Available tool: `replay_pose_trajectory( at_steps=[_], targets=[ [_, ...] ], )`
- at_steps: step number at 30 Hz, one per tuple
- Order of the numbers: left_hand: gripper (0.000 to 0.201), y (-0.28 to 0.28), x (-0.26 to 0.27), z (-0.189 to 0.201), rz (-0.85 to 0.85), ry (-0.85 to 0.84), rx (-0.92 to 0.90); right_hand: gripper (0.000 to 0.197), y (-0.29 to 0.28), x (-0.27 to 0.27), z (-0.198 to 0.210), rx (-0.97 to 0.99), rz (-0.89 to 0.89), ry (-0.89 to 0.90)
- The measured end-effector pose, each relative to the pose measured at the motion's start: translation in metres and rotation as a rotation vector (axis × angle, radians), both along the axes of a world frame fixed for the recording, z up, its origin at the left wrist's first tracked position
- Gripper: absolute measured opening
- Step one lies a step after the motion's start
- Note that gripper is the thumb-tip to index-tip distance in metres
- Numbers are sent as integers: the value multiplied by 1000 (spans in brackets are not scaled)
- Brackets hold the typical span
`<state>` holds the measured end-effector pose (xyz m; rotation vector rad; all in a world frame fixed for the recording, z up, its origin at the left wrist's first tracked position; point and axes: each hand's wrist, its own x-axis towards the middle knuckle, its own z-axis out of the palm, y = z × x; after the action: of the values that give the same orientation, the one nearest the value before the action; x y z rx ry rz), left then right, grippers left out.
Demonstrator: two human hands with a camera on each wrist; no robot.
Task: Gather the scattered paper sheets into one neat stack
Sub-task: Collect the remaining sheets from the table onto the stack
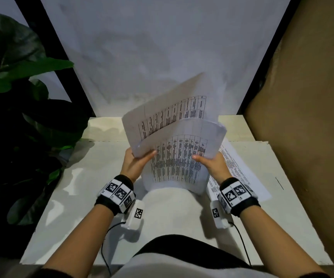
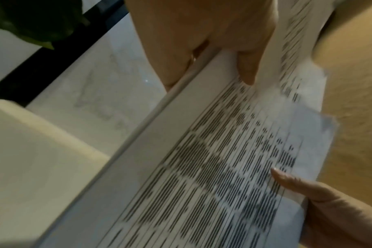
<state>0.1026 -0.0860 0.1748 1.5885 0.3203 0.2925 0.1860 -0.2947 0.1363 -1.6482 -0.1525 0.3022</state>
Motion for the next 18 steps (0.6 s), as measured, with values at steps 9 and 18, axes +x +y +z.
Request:
replay_pose_trajectory(
  at_steps=[9,18],
  targets=[
    [30,-20,23,-39,-63,295,98,19,-21,3,-29,-290,-135,88],
    [44,-95,75,-61,-248,489,45,40,-104,66,-35,-645,-206,141]
  ],
)
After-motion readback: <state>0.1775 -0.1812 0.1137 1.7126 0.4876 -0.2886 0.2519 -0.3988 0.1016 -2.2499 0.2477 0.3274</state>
